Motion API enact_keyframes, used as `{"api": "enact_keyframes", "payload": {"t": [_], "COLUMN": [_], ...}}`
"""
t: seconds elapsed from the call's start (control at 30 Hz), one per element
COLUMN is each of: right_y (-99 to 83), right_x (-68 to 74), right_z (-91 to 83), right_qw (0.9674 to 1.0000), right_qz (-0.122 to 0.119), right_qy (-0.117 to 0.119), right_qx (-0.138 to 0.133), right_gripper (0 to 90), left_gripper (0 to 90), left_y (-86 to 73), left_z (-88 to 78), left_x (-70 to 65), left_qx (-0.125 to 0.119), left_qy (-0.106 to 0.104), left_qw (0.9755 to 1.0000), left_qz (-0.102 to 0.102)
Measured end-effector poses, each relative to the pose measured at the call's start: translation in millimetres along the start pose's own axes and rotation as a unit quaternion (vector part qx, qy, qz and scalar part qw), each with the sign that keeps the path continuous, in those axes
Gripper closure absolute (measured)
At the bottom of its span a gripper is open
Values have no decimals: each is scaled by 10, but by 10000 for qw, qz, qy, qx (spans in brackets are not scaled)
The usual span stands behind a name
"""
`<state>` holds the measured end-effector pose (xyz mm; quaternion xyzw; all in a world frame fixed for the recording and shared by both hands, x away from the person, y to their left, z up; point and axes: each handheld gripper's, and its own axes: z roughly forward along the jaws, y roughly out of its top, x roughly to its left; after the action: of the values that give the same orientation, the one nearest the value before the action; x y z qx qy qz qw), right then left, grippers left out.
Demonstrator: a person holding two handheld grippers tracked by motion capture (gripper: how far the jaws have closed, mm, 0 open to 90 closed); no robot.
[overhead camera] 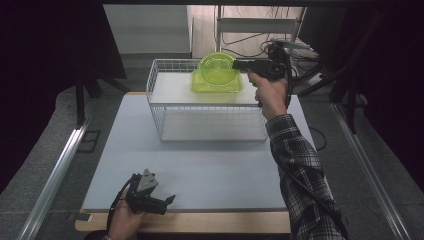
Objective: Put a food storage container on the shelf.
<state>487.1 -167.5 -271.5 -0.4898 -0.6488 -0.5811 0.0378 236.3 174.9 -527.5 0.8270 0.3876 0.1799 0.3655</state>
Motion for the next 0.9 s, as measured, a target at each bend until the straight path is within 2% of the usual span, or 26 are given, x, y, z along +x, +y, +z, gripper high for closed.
{"api": "enact_keyframes", "payload": {"t": [0.23,0.43,0.57,0.77,0.9], "right_y": [13,2,-7,-15,-24], "right_x": [-30,-9,-31,-39,-28], "right_z": [98,140,154,121,54], "right_qw": [9999,9990,9992,9994,9994], "right_qz": [100,-53,-66,-57,-186], "right_qy": [-52,-412,-389,-316,-270], "right_qx": [-107,-137,-115,-130,-115], "right_gripper": [802,709,686,586,523], "left_gripper": [1,1,1,2,2], "left_y": [-3,-2,-2,-2,0], "left_z": [-1,3,7,8,11], "left_x": [4,-2,-4,-7,-12], "left_qx": [8,30,45,54,62], "left_qy": [-10,-15,-14,-9,4], "left_qw": [10000,10000,10000,10000,10000], "left_qz": [2,24,32,41,49]}}
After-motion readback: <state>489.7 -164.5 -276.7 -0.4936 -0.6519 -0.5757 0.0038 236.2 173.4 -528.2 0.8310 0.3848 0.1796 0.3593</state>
